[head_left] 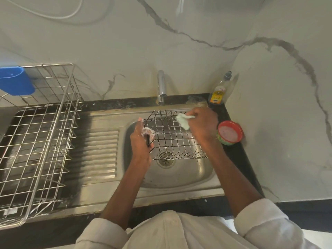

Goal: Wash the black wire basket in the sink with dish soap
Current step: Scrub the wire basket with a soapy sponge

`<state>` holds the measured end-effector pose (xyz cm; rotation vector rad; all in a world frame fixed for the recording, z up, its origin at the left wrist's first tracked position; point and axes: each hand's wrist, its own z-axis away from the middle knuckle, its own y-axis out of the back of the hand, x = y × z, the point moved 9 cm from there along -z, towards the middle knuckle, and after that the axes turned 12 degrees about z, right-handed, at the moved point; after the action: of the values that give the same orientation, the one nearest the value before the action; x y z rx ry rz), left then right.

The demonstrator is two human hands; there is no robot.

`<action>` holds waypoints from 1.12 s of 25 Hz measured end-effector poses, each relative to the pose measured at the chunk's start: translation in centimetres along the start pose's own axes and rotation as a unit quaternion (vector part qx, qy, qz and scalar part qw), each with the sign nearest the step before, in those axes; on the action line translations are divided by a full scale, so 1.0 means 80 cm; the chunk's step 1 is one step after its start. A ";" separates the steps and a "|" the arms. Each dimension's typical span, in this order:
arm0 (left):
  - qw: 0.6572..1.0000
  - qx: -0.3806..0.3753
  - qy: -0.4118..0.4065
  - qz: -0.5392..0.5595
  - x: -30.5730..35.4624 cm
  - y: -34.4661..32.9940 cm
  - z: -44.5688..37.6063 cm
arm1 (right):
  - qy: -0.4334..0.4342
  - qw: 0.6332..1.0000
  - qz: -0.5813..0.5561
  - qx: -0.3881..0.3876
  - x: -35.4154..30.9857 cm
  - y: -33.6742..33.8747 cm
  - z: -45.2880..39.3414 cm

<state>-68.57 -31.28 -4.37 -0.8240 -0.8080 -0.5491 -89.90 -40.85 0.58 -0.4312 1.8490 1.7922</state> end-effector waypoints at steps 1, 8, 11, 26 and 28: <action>1.000 0.005 0.000 0.001 0.003 0.003 0.001 | -0.015 0.996 0.084 0.028 0.025 0.012 -0.011; 1.000 0.016 0.007 -0.017 -0.002 -0.001 0.001 | 0.028 0.984 0.175 0.012 -0.013 -0.001 -0.005; 1.000 0.004 0.011 -0.014 -0.011 -0.005 -0.005 | 0.141 0.986 -0.065 -0.064 -0.092 -0.030 0.042; 1.000 -0.006 -0.003 -0.027 -0.010 -0.005 -0.004 | 0.061 0.979 0.192 0.006 -0.014 -0.006 -0.003; 1.000 0.001 -0.006 -0.030 -0.018 -0.005 -0.008 | 0.152 0.985 0.065 -0.039 -0.075 -0.034 0.040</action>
<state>-69.43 -31.85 -5.58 -0.8031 -0.8471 -0.5969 -83.06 -38.67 1.82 -0.6577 2.0568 1.9819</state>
